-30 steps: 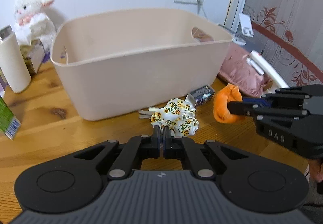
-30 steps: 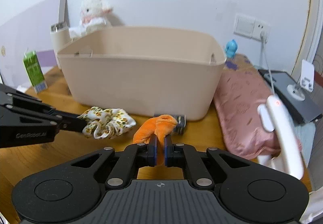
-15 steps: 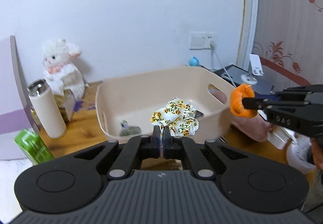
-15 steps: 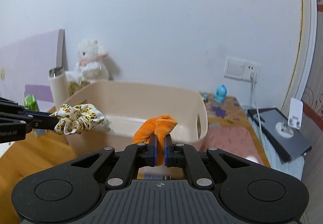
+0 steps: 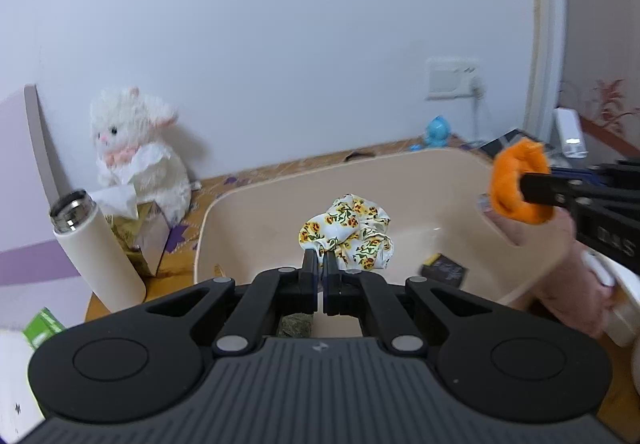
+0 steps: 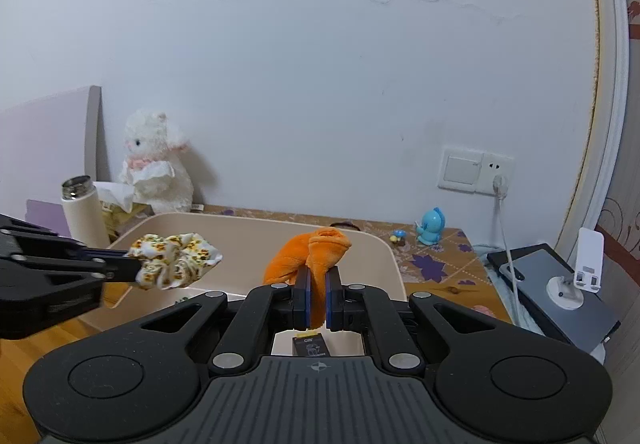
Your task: Organize objects
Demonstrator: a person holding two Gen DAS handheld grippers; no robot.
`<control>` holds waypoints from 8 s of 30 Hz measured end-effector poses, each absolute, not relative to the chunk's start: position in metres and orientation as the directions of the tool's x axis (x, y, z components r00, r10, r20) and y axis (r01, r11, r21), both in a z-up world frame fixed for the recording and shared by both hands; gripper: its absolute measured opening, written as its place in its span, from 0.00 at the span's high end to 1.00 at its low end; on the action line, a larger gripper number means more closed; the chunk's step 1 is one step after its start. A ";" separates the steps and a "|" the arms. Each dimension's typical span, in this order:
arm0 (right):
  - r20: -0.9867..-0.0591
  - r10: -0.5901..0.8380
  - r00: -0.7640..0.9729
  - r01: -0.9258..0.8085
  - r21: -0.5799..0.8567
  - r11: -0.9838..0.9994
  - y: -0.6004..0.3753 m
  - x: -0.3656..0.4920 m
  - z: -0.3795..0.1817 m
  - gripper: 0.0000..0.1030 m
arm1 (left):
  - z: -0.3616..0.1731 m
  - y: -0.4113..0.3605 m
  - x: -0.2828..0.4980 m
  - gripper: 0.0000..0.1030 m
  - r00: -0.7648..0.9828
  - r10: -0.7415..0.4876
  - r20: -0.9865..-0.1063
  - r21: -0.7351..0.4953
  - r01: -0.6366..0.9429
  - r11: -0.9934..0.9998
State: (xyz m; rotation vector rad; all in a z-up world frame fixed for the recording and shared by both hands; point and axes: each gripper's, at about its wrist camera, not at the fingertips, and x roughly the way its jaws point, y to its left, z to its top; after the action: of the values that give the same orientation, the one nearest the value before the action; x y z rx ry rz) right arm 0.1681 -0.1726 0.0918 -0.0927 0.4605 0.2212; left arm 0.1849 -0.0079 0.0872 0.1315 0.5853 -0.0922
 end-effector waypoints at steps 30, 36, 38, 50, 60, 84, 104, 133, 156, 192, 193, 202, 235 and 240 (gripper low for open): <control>-0.454 0.174 0.874 -0.188 0.015 0.982 -0.204 0.161 0.084 0.04 | 0.081 -0.019 0.179 0.19 0.780 0.074 -0.621 0.105 -0.010 0.994; -0.454 0.170 0.875 -0.190 0.001 0.982 -0.212 0.134 0.081 0.02 | 0.082 -0.016 0.148 0.12 0.783 0.059 -0.619 0.085 -0.008 0.996; -0.470 0.169 0.867 -0.194 -0.005 0.981 -0.213 0.127 0.074 0.02 | 0.080 -0.014 0.140 0.12 0.776 0.048 -0.629 0.067 -0.007 0.998; -0.610 0.154 0.778 -0.223 -0.039 0.974 -0.209 0.114 0.018 0.02 | 0.031 -0.025 0.120 0.12 0.710 0.024 -0.704 0.085 0.051 0.995; -0.685 0.179 0.706 -0.276 -0.033 0.961 -0.205 0.127 -0.016 0.03 | -0.013 -0.031 0.146 0.12 0.631 -0.012 -0.776 0.037 0.065 0.997; -0.692 0.196 0.694 -0.324 -0.057 0.944 -0.179 0.165 -0.050 0.08 | -0.026 -0.021 0.173 0.10 0.648 -0.023 -0.762 -0.031 -0.001 1.000; -0.664 0.210 0.718 -0.304 -0.028 0.952 -0.179 0.147 -0.046 0.54 | -0.019 -0.006 0.161 0.88 0.659 -0.062 -0.749 -0.036 0.053 0.998; -0.400 0.220 0.890 -0.257 -0.041 0.965 -0.188 0.097 0.069 0.54 | 0.087 -0.009 0.107 0.88 0.812 -0.149 -0.564 -0.010 0.173 0.985; -0.410 0.126 0.903 -0.175 -0.084 0.981 -0.159 0.187 0.084 0.54 | 0.070 -0.017 0.226 0.88 0.772 0.048 -0.634 0.102 0.022 0.995; -0.550 0.104 0.829 -0.185 -0.093 0.978 -0.169 0.184 0.074 0.09 | 0.084 -0.018 0.206 0.23 0.737 0.077 -0.672 0.135 0.019 0.991; -0.549 0.104 0.829 -0.183 -0.091 0.979 -0.170 0.181 0.075 0.08 | 0.085 -0.018 0.203 0.23 0.742 0.073 -0.667 0.134 0.022 0.991; -0.529 0.116 0.841 -0.185 -0.079 0.980 -0.183 0.148 0.079 0.05 | 0.094 -0.016 0.163 0.22 0.774 0.036 -0.632 0.095 0.031 0.995; -0.515 0.141 0.845 -0.206 -0.071 0.976 -0.216 0.029 0.079 0.00 | 0.107 -0.019 0.024 0.12 0.808 -0.058 -0.586 0.053 0.109 0.993; -0.513 0.143 0.846 -0.205 -0.065 0.977 -0.218 0.020 0.078 0.00 | 0.105 -0.024 0.006 0.07 0.809 -0.062 -0.584 0.040 0.105 0.994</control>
State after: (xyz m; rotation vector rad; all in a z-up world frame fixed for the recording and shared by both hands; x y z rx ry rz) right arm 0.0195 -0.2178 0.0782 -0.1195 0.5311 0.1841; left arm 0.0061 -0.0239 0.1051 0.0711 0.6220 -0.0896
